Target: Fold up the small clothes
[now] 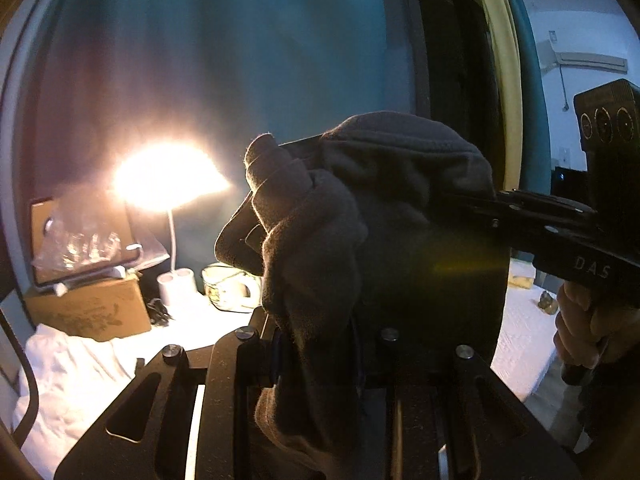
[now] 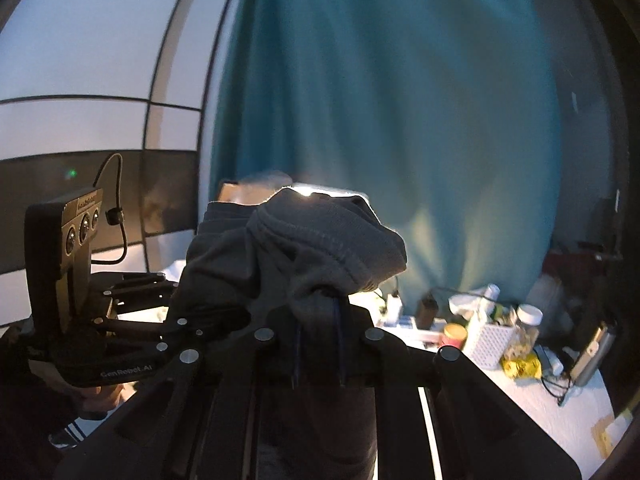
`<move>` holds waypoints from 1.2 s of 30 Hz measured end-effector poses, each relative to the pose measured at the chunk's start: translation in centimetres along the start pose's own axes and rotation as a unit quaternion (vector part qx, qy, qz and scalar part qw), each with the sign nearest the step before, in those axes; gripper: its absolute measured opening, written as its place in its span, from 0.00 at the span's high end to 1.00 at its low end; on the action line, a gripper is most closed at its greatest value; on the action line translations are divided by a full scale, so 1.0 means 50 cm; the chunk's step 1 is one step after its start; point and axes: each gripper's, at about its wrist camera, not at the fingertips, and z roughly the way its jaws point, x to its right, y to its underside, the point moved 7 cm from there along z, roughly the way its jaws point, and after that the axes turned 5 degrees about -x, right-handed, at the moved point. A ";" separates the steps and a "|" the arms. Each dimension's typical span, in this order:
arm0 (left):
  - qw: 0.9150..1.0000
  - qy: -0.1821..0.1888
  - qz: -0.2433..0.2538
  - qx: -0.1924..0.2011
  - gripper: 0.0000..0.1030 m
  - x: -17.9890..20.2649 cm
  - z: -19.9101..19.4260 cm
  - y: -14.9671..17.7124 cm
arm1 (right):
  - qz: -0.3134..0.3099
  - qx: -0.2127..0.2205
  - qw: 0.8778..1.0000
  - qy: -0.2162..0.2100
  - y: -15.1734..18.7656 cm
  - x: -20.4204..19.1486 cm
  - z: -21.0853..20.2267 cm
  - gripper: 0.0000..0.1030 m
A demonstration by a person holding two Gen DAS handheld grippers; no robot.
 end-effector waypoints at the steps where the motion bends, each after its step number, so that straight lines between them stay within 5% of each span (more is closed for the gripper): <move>1: 1.000 -0.003 -0.002 0.003 0.77 -0.009 -0.008 -0.001 | -0.003 0.003 1.000 -0.003 -0.006 -0.008 0.001 0.86; 12: 0.997 -0.064 -0.012 0.028 0.77 -0.118 -0.096 -0.003 | -0.039 0.030 0.997 -0.061 -0.066 -0.130 0.023 0.86; 22: 0.994 -0.107 0.000 0.008 0.77 -0.185 -0.140 0.035 | -0.055 0.019 0.994 -0.093 -0.069 -0.209 0.066 0.86; 36: 0.995 -0.092 -0.015 -0.043 0.77 -0.256 -0.042 0.080 | -0.022 -0.045 0.996 -0.072 -0.020 -0.180 0.226 0.86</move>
